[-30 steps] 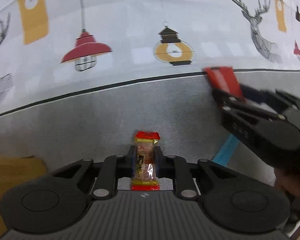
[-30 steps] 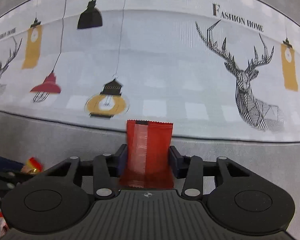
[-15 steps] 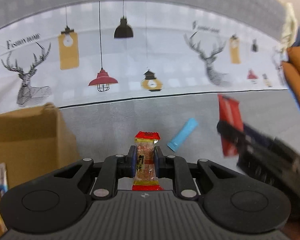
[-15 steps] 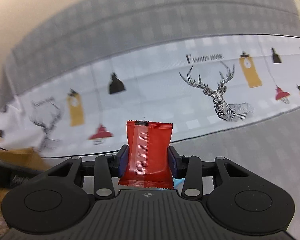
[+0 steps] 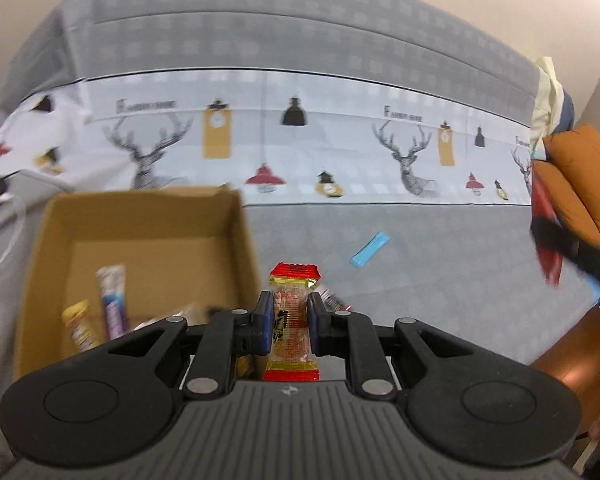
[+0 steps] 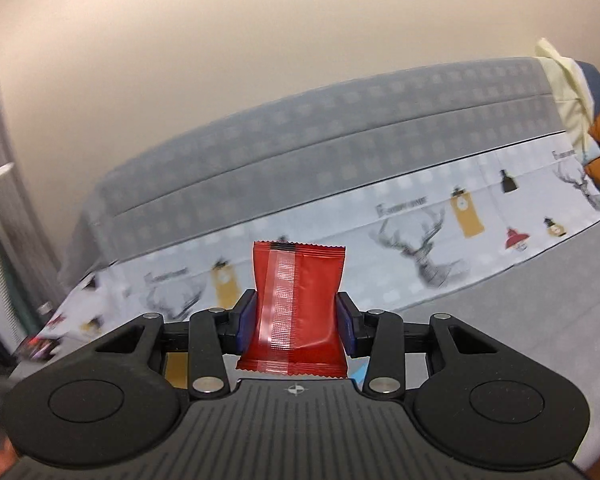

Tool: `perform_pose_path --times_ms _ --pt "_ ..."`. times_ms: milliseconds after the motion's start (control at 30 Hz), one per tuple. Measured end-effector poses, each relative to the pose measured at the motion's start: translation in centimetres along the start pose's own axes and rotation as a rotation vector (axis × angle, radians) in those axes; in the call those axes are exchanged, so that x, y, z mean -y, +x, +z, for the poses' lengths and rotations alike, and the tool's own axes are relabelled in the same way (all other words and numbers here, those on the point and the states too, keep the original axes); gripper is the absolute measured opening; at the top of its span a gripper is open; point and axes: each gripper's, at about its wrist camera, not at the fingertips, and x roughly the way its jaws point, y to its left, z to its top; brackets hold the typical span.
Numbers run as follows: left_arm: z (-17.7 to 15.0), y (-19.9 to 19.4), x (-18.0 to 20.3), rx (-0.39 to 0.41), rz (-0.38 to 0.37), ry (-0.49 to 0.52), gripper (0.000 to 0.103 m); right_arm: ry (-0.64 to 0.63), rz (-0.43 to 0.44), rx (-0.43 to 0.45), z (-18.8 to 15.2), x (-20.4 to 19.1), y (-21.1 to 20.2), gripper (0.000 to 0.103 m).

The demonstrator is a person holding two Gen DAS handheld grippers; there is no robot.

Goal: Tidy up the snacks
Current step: 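Carry the red candy over the box with left while right carries the red pouch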

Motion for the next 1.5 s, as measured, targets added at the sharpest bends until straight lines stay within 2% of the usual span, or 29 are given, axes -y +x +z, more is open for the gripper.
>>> perform_pose_path --times_ms 200,367,500,633,800,1133,1500 --pt "-3.7 -5.9 -3.6 0.060 0.068 -0.022 0.019 -0.079 0.068 -0.033 -5.1 -6.3 -4.8 0.044" --pt "-6.2 -9.7 -5.1 0.090 0.104 -0.049 0.019 -0.143 0.177 -0.108 -8.0 -10.6 -7.6 0.044" --pt "-8.0 -12.0 -5.9 0.107 0.115 -0.076 0.019 -0.165 0.216 -0.134 -9.4 -12.6 -9.1 0.044" --pt "-9.3 -13.2 -6.2 0.107 0.158 -0.087 0.019 -0.189 0.246 -0.150 -10.4 -14.0 -10.2 0.044" --pt "-10.5 -15.0 -6.9 0.140 0.172 -0.125 0.019 -0.214 0.284 -0.132 -11.0 -14.9 -11.8 0.044" --pt "-11.9 -16.4 -7.9 0.158 0.190 -0.158 0.019 -0.255 0.318 -0.137 -11.4 -16.2 -12.6 0.044" --pt "-11.8 -14.9 -9.2 0.125 0.190 -0.180 0.019 -0.266 0.297 -0.170 -11.6 -16.9 -11.5 0.044"
